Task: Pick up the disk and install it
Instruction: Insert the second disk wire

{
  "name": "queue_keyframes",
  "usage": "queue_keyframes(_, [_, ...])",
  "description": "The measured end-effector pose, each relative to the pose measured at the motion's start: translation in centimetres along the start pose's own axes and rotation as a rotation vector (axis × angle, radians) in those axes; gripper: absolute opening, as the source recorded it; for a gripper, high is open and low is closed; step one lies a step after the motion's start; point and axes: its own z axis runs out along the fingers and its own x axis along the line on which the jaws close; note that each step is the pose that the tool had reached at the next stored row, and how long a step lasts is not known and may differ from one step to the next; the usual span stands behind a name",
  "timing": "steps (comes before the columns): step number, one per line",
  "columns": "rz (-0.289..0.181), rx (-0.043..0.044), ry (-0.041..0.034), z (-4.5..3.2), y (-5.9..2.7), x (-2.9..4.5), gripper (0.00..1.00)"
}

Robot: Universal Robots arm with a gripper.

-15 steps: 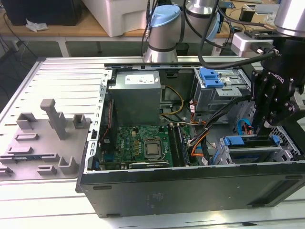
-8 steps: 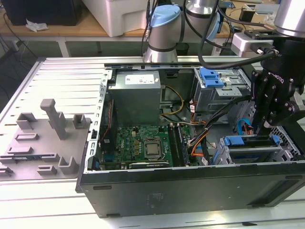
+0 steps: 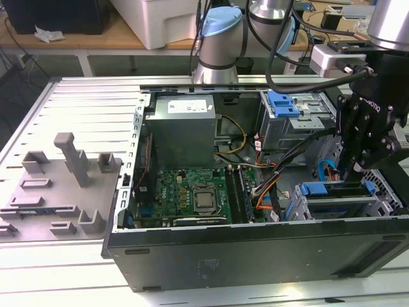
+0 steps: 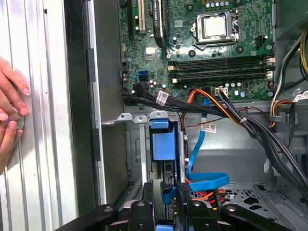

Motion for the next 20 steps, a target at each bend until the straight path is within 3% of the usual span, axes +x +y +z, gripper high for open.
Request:
queue_keyframes(5, [0.001,-0.0004,-0.0032,0.01,0.0,0.07,0.31])
queue_keyframes(6, [0.002,-0.0005,-0.0039,0.02,-0.01,0.1,0.18])
queue_keyframes(7, [0.002,-0.0006,-0.0046,0.02,-0.01,0.12,0.16])
queue_keyframes(12, [0.004,-0.0014,-0.0125,0.04,-0.01,0.27,0.16])
queue_keyframes(17, [0.005,-0.0023,-0.0282,-0.01,-0.03,0.49,0.16])
queue_keyframes(20, [0.005,-0.0024,-0.0292,-0.13,-0.03,0.53,0.16])
